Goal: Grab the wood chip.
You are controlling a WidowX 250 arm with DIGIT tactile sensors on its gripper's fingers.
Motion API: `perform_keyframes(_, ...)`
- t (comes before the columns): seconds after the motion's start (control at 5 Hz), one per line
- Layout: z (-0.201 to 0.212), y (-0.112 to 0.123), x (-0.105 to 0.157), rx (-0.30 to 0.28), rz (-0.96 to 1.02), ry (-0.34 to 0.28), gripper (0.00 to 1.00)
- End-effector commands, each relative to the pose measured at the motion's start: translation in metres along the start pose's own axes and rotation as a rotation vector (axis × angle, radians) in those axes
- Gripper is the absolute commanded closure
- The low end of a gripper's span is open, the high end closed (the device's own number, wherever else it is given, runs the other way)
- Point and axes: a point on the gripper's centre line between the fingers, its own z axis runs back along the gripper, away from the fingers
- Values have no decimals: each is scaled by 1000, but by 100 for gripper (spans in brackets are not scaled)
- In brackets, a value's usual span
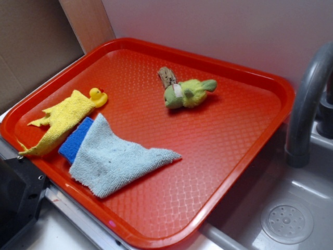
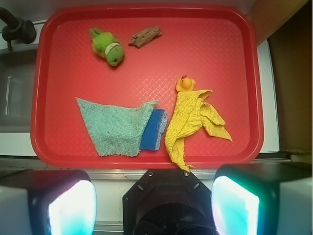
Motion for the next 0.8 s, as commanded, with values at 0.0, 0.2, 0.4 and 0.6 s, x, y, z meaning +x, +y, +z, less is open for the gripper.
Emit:
perform_keyframes(0.0,0,0,0,0,0,0,0)
perform_keyframes(0.2,-43,13,46,54,247,68,0)
perform_keyframes(0.4,-65,4,89,57,497,56,0)
perform_keyframes(0.6,-96,-8,136,-12,733,4,0)
